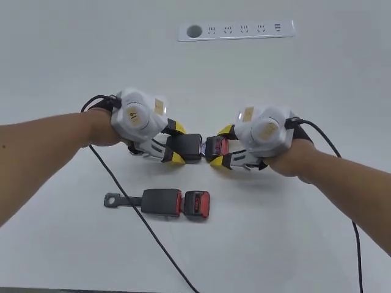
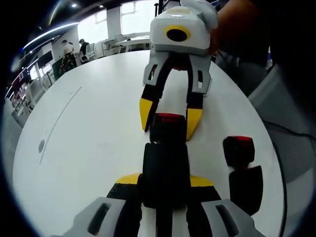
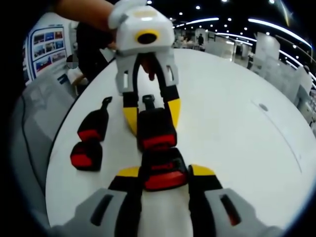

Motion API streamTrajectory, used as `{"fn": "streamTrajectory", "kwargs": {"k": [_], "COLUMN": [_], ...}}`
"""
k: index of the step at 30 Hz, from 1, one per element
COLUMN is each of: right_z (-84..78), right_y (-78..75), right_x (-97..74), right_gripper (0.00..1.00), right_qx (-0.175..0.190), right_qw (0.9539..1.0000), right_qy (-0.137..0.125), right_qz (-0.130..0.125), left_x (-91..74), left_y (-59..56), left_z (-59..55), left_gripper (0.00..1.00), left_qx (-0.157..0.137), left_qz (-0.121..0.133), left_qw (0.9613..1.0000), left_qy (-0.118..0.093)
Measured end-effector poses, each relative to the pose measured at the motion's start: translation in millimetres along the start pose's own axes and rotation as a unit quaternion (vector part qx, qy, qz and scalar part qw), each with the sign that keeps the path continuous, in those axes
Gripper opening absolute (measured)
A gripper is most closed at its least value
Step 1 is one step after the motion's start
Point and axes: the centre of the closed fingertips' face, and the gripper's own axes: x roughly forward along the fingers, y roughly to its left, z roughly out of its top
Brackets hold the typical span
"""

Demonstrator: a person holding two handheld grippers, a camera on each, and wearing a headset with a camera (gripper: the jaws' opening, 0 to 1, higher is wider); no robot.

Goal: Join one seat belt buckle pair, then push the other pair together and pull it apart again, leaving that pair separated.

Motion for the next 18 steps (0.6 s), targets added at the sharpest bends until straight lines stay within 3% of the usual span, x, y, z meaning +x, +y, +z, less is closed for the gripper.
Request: {"fn": "streamTrajectory", "kwargs": {"k": [18], "right_z": [-9.8], "right_y": [0.2], "right_x": [-16.3], "right_gripper": [0.36], "right_qx": [-0.002], "right_qw": [0.9999], "right_qy": [-0.009], "right_qz": [0.008], "left_x": [-0.7], "left_y": [1.3], "left_z": [-0.9], "left_gripper": [0.35], "left_qx": [-0.004], "left_qz": [0.0], "left_qw": [1.0], "left_qy": [0.002]}}
